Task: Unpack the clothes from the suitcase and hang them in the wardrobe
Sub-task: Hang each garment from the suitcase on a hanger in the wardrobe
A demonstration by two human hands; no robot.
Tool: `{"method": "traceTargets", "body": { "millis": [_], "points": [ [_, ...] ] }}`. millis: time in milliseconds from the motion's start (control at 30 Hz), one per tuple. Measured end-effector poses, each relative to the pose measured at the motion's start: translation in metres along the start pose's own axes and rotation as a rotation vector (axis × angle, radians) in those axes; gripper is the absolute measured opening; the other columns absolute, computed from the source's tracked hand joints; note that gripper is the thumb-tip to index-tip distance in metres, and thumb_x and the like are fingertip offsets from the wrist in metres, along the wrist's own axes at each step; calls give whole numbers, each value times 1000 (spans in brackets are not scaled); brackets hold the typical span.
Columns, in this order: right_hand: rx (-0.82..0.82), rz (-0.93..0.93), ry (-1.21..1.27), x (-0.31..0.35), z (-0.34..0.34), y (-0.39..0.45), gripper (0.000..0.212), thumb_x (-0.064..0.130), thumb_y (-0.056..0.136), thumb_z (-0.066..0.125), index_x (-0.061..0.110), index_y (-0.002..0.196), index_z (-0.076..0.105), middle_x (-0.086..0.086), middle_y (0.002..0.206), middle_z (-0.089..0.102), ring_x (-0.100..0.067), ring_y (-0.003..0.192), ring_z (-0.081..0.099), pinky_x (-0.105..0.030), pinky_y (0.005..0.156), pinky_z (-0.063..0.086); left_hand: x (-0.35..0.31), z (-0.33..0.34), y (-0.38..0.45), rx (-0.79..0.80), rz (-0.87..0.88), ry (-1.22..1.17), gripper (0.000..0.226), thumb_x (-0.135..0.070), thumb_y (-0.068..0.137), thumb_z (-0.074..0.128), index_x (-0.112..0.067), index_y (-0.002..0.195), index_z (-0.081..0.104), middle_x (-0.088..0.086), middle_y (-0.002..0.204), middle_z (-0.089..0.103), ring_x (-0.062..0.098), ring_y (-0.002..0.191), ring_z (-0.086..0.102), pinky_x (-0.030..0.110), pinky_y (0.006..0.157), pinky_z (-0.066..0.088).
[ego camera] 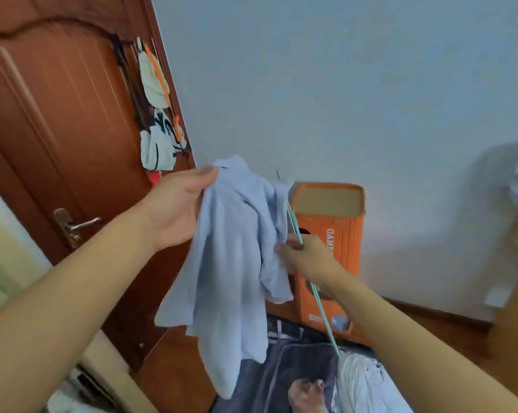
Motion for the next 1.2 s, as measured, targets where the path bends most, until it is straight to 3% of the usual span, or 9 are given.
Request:
{"method": "traceTargets", "body": {
  "millis": [133,233,367,433,533,633,867,1100,1200],
  "points": [
    [-124,-79,1,52,-1,29,23,29,92,62,17,74,71,-3,66,51,-15,59,43,-34,58,31,-52,-102,-34,-162,129,187,23,-17,108,42,-17,111,65,0,108,76,14,98,73,29,79,56],
    [-24,-155,86,121,23,31,33,18,103,49,16,74,65,2,69,60,-11,65,55,-28,62,46,-67,-169,-43,-324,149,522,23,-24,109,46,-19,89,56,-2,85,66,13,77,61,29,67,47],
    [197,-60,313,177,98,32,34,10,105,42,11,74,55,0,62,57,-12,51,52,-23,47,43,-68,-233,-35,-570,61,780,14,-34,104,51,-23,105,61,17,116,60,25,99,57,39,81,43],
    [203,33,402,189,125,37,30,6,105,39,7,79,53,-7,67,50,-14,49,48,-25,44,44,-65,-222,-48,-694,13,960,31,-42,103,53,-29,131,55,13,138,47,27,112,58,32,88,45],
    [112,123,506,200,147,45,26,-7,101,35,3,83,51,-10,72,47,-17,45,54,-35,47,56,-31,-167,-89,-692,245,624,42,-55,93,61,-33,128,52,2,110,60,9,80,64,25,69,51],
    [109,143,467,205,163,40,34,-12,99,28,3,76,48,-11,63,49,-19,46,53,-37,47,55,47,-112,-107,-514,181,442,72,-73,69,75,-38,125,45,-8,104,62,10,91,67,38,82,58],
    [156,119,359,218,117,23,28,-11,100,33,0,81,51,-11,74,49,-14,36,57,-46,50,60,135,-75,-113,-531,207,485,11,-33,93,72,-39,92,62,-16,93,70,8,88,68,18,73,53],
    [55,15,199,218,26,22,28,-14,96,33,-1,85,55,-13,64,57,-20,44,62,-38,44,57,77,-72,-134,-900,442,808,28,-25,105,51,-19,78,57,-8,70,55,11,67,50,33,65,39],
    [-63,21,-327,181,-32,30,24,1,96,44,9,75,51,-9,64,48,-20,50,48,-28,44,44,33,-78,-111,-727,389,799,29,-20,103,54,-7,76,58,2,67,52,16,65,44,33,64,35]
  ]
}}
Point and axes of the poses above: each hand's wrist, its own y-axis towards the middle knuckle, its own z-axis out of the palm, x = y × z, the point moved 10 cm from there along y, towards the middle knuckle
